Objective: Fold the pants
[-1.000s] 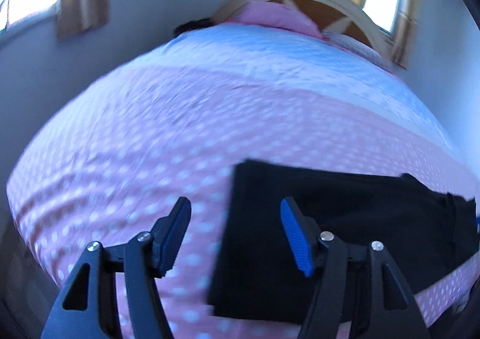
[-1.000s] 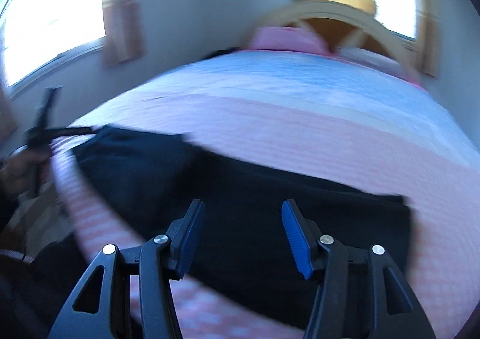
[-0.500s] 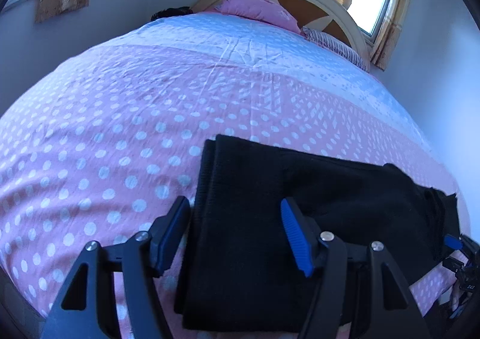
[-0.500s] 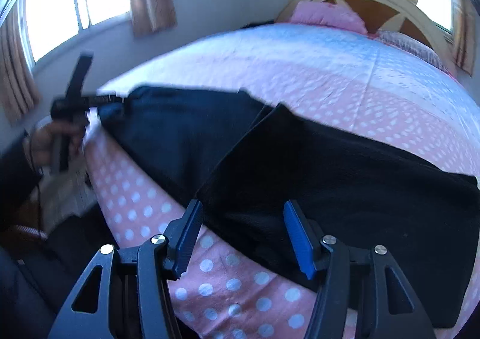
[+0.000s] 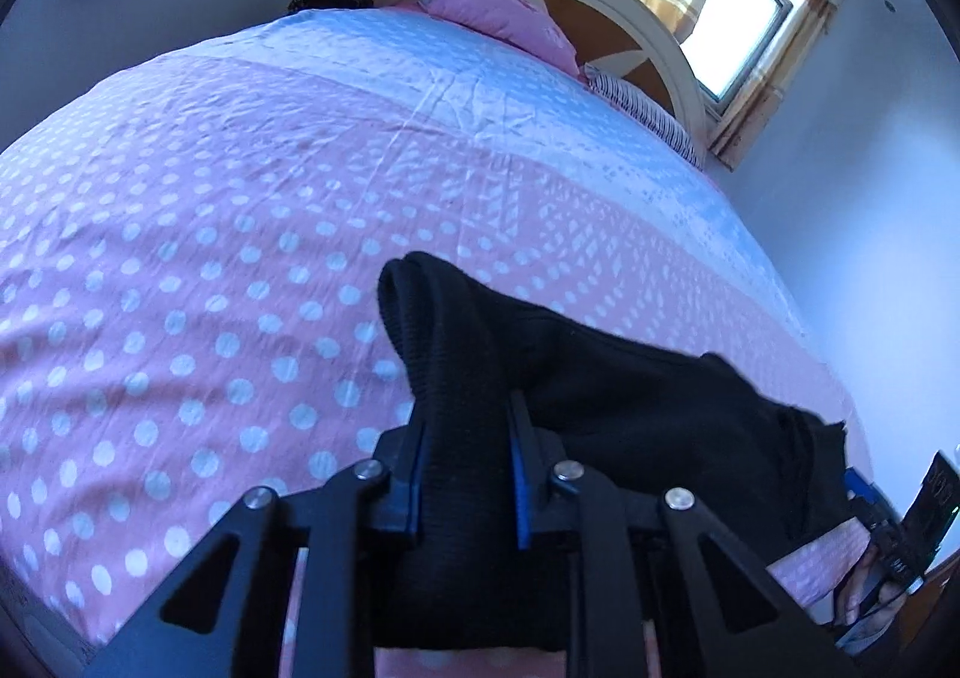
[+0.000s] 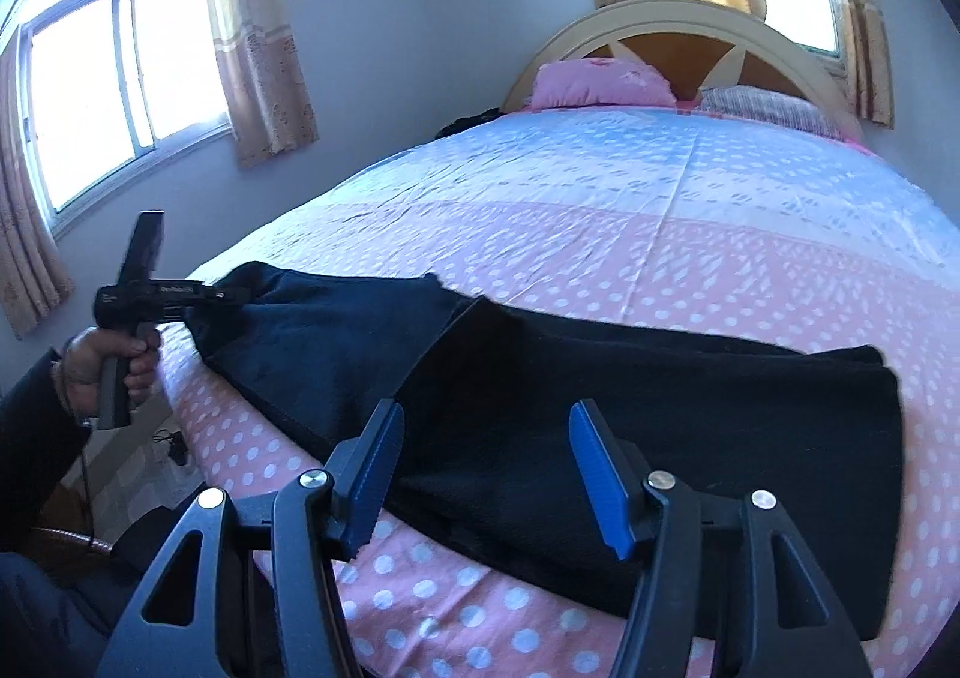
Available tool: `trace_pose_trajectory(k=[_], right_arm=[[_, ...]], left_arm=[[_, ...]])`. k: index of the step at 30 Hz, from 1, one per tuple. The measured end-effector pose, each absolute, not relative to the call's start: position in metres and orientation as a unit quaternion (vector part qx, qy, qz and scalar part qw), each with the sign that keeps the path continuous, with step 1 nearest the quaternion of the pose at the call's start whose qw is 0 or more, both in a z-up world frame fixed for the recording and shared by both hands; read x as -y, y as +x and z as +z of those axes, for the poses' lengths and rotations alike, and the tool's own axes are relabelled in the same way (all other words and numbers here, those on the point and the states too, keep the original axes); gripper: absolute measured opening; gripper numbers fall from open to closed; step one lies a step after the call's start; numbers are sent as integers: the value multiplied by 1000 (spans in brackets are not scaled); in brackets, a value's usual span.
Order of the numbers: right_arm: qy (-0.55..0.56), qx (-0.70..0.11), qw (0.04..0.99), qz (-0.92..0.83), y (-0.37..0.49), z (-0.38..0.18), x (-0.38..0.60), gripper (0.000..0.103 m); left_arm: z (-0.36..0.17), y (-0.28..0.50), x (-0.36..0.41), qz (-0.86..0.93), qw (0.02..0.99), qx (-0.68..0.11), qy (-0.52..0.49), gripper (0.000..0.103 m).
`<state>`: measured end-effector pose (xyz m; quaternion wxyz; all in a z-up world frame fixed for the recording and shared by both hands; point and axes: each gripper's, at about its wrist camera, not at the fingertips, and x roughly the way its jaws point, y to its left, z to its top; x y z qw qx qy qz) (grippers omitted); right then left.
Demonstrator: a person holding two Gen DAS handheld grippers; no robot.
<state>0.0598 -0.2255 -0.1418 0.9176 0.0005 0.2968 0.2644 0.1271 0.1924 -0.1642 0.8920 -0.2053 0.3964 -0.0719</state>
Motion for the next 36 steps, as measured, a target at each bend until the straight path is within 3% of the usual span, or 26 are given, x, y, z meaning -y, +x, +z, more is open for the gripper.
trace_pose_trajectory(k=[7, 20, 26, 36], right_arm=[[21, -304, 936, 178, 66, -122, 260, 60], [85, -305, 946, 69, 61, -115, 351, 60], [126, -302, 944, 39, 64, -123, 384, 61], [181, -317, 931, 29, 74, -140, 407, 61]], left_arm=[[-104, 108, -162, -117, 888, -367, -250, 22], [-23, 115, 23, -286, 859, -366, -216, 21], [-47, 135, 112, -317, 840, -409, -164, 21], [-104, 154, 182, -281, 841, -451, -96, 23]])
